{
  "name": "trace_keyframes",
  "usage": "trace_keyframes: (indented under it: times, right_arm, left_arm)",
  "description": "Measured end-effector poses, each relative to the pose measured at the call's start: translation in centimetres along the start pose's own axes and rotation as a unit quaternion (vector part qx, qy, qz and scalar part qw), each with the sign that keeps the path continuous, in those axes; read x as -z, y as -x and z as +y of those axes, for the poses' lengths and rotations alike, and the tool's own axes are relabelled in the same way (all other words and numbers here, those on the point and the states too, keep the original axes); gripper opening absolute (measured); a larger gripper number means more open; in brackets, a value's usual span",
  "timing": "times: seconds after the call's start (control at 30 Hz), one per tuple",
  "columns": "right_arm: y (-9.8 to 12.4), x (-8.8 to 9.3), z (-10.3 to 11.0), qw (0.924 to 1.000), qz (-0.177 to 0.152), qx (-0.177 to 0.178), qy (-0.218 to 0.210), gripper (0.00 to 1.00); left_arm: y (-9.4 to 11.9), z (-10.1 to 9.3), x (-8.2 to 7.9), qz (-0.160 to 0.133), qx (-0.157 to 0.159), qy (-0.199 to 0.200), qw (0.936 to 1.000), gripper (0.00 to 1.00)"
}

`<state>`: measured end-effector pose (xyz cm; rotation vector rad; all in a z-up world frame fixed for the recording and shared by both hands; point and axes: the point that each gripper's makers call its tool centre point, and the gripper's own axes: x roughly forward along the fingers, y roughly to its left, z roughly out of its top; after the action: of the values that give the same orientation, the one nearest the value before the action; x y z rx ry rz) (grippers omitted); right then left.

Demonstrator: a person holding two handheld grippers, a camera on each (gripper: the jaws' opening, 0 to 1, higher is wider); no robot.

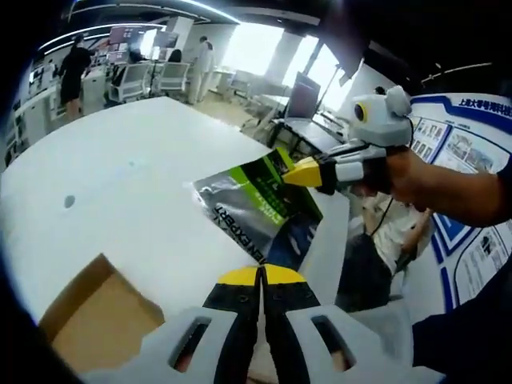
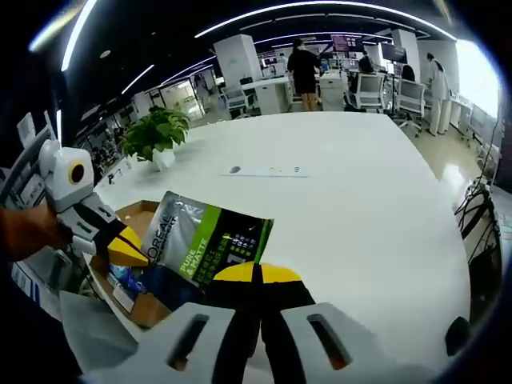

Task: Operate the shoe box by opening the lid, removing the specified soft item, and placing it in the target area until the item is outside and the box remains undamaged.

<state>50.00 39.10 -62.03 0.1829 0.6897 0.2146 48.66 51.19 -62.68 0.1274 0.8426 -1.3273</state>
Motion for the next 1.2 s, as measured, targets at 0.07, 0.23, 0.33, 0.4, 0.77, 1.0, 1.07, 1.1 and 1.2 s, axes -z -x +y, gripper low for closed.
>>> trace_keyframes:
  times: [0.07, 0.23, 0.33, 0.4, 0.77, 1.0, 1.07, 1.1, 1.2]
  right_arm:
    - [-0.4, 0.0, -0.4, 1.0, 0.003, 0.001, 0.002, 0.0]
    - [-2.1, 0.4, -1.3, 0.9999, 0.015, -0.001, 0.009, 0.0]
    - [-3.1, 0.9, -1.8, 0.9997, 0.021, -0.005, 0.007, 0.0]
    - [-3.9, 1.3, -2.2, 0.9996, 0.025, -0.006, 0.006, 0.0]
    - [-6.8, 3.3, -4.3, 0.9987, 0.05, -0.006, 0.005, 0.0]
    - [-8.5, 4.7, -5.9, 0.9978, 0.066, -0.003, 0.006, 0.0]
    - [-8.9, 5.2, -6.3, 0.9974, 0.072, 0.0, 0.008, 0.0]
    - [-9.1, 5.4, -6.3, 0.9971, 0.075, 0.0, 0.01, 0.0]
    - [-9.6, 5.9, -6.5, 0.9968, 0.08, -0.001, 0.008, 0.0]
  left_arm:
    - [-0.5, 0.3, 0.1, 0.005, 0.001, 0.002, 1.0, 0.0]
    - [-2.1, 1.7, 0.6, 0.021, -0.006, 0.011, 0.9997, 0.0]
    - [-2.8, 2.5, 1.2, 0.033, -0.011, 0.019, 0.9992, 0.0]
    - [-3.4, 3.0, 1.5, 0.041, -0.013, 0.022, 0.9988, 0.0]
    - [-6.4, 5.0, 2.8, 0.075, -0.014, 0.02, 0.9969, 0.0]
    - [-8.6, 6.0, 3.8, 0.101, -0.029, 0.006, 0.9945, 0.0]
    - [-9.2, 6.0, 4.0, 0.105, -0.031, 0.007, 0.994, 0.0]
    - [-9.5, 6.2, 4.3, 0.111, -0.035, 0.005, 0.9931, 0.0]
    - [-10.1, 6.5, 5.0, 0.123, -0.041, 0.0, 0.9915, 0.0]
